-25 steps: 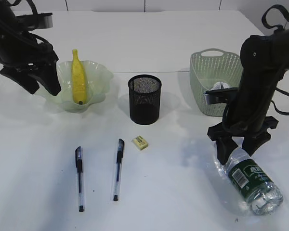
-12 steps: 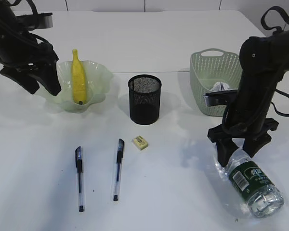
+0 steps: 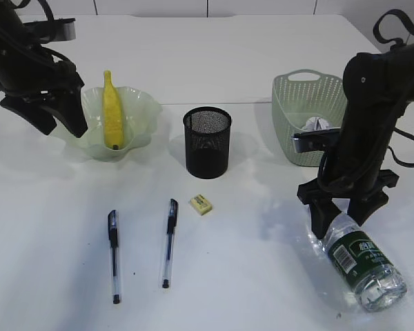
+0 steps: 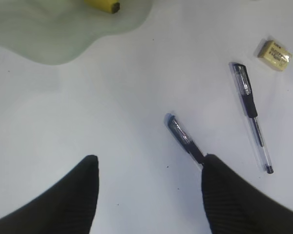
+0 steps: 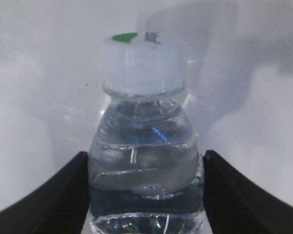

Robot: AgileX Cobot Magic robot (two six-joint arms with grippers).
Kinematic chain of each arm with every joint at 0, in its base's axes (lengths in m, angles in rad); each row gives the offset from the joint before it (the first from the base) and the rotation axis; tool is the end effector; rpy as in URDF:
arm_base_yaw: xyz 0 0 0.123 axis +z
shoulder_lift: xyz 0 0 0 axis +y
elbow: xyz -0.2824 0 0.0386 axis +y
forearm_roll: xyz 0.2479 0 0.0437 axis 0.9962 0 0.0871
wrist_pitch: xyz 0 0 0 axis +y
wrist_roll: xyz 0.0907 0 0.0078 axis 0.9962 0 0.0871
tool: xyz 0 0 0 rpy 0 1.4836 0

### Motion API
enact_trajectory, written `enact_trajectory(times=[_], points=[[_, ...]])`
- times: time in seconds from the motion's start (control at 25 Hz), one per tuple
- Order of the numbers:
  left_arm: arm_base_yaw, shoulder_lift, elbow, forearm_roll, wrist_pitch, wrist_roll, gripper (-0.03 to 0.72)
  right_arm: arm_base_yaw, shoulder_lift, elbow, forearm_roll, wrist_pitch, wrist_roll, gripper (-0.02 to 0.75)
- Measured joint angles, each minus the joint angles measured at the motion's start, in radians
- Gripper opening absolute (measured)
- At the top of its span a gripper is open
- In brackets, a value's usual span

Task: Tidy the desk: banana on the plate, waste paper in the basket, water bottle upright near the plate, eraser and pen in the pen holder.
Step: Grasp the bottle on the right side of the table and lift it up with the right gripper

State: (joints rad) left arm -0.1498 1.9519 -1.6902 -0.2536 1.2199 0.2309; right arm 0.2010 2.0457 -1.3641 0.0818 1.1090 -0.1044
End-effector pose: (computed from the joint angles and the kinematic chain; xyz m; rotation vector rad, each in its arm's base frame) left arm 0.4002 -0.0821 0.2619 0.4594 2.8996 -0.3518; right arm 0.3627 0.0807 0.1443 0.3955 -2.9781 -0.0967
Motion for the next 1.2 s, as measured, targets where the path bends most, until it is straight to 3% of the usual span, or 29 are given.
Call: enact_trajectory(times=[0.2,0.48,0.72,1.2], points=[[0.000,0.000,0.000,0.000,0.000,0.000,0.465,0.000,0.001,-0.001,0.000,0.000,-0.002,0.503],[0.000,0.000,0.000,0.000,0.000,0.000,0.465,0.000,0.001,-0.001,0.003,0.000,-0.006,0.399],[0.000,0.000,0.000,0.000,0.000,0.000,0.465,0.000,0.006,-0.018,0.003,0.017,-0.008,0.382],[0.000,0.000,0.000,0.000,0.000,0.000,0.465,0.000,0.033,-0.263,-0.006,0.081,-0.010,0.381]])
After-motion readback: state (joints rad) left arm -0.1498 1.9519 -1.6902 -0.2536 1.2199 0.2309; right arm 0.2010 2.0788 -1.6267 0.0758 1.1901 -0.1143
